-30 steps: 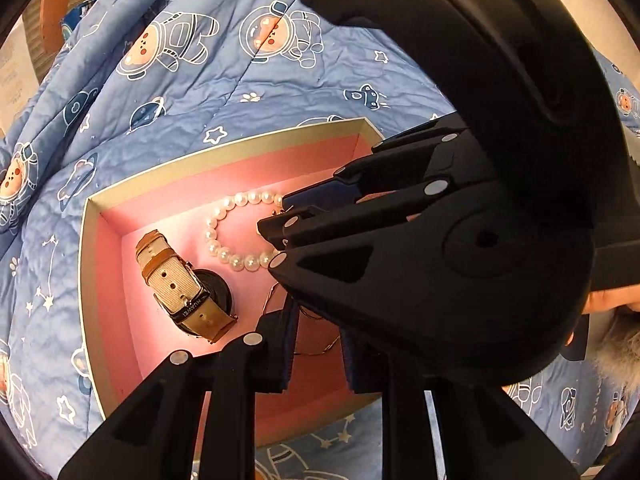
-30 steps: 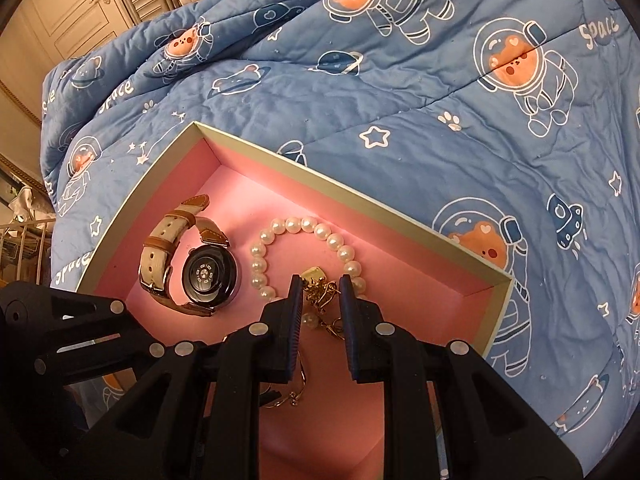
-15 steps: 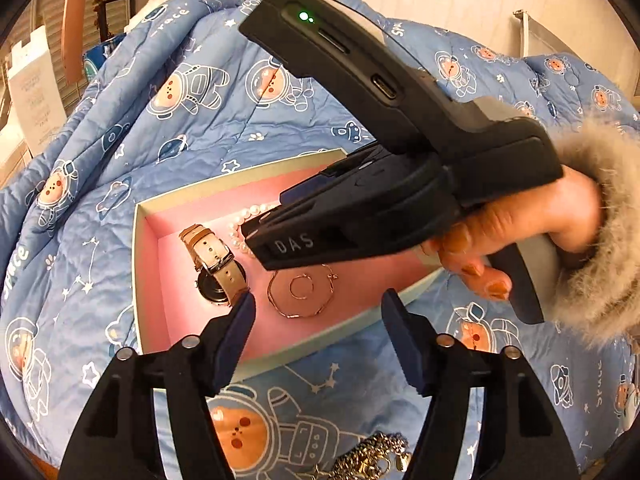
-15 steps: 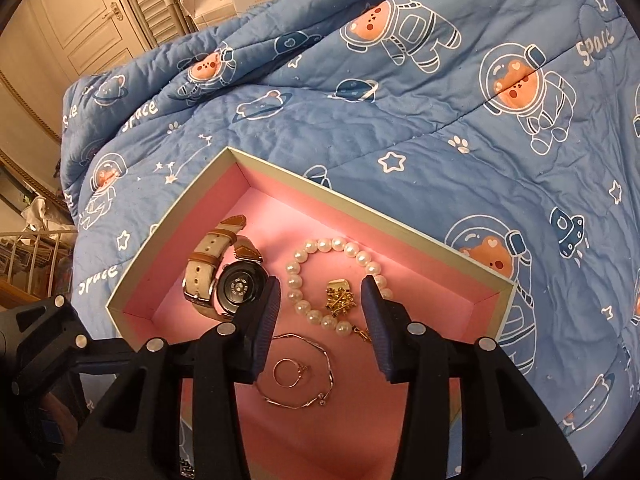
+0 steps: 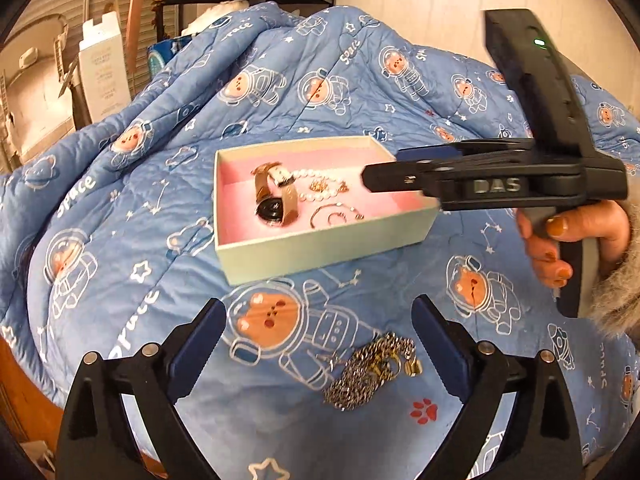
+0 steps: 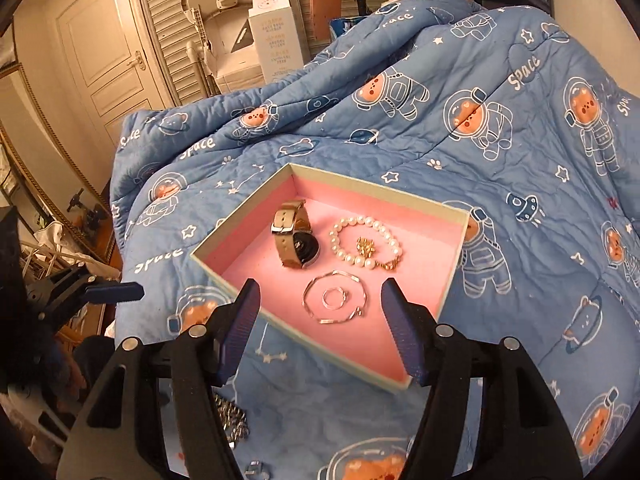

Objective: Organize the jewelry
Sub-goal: 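Lift both tools out of the box toward the silver ring and gold charm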

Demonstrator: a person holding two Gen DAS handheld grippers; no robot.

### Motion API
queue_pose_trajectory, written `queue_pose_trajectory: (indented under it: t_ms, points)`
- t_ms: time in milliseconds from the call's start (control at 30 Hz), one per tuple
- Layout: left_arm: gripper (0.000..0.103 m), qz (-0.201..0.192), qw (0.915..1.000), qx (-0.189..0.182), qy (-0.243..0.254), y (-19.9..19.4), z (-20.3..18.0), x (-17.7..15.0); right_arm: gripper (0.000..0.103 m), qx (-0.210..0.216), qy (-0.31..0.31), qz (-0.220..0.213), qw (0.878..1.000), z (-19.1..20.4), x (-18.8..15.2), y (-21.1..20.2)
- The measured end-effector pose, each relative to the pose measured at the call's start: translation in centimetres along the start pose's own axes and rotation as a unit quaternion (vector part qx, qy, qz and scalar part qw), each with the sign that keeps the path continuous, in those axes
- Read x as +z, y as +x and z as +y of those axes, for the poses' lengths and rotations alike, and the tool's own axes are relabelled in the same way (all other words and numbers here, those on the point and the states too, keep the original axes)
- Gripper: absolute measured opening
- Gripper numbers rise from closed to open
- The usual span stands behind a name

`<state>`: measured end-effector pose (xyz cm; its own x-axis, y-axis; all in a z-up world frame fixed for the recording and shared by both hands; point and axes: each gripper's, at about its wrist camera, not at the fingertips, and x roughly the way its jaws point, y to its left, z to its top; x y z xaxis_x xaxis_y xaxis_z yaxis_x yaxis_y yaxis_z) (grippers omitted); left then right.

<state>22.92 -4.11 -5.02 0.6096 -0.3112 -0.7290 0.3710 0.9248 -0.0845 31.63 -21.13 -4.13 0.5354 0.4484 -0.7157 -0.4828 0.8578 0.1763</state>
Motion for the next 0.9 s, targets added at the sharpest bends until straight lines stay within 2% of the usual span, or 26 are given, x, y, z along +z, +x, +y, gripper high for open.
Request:
queue_pose_trajectory:
  t_ms: [200,300,533,600,667,767,900]
  points:
    - [0.092,0.021,0.9984,-0.003,-0.053,-0.4,1.9,-3.8,0.063,-0.001,-0.017,0.006,1.0,1.5,-5.9,-2.4]
    - [0.092,0.013,0.9977,-0.007,-0.067,-1.1,1.9,-5.4,0.063,-0.002,-0.023,0.014,1.0,2.4,-8.6,-2.9]
    - [0.088,-0.003,0.9981,-0.027,-0.055,-1.8,-0.6,-6.7,0.059,0.002,-0.038,0.029,0.999,4.5,-12.6,-2.7]
    - [0.084,0.0,0.9982,-0.034,-0.05,-1.6,-1.4,-7.0,0.05,0.007,-0.038,0.034,0.999,4.8,-13.1,-2.4]
    - [0.076,0.006,0.998,-0.04,-0.048,-1.2,-2.0,-7.4,0.049,0.005,-0.039,0.037,0.999,4.9,-13.4,-2.1]
    - [0.07,0.009,0.998,-0.043,-0.046,-0.9,-2.7,-7.8,0.045,0.001,-0.036,0.039,0.999,4.8,-13.4,-1.5]
    - [0.058,0.012,0.9976,-0.053,-0.043,-0.5,-3.4,-7.9,0.031,0.006,-0.025,0.039,0.999,4.4,-13.4,-0.9]
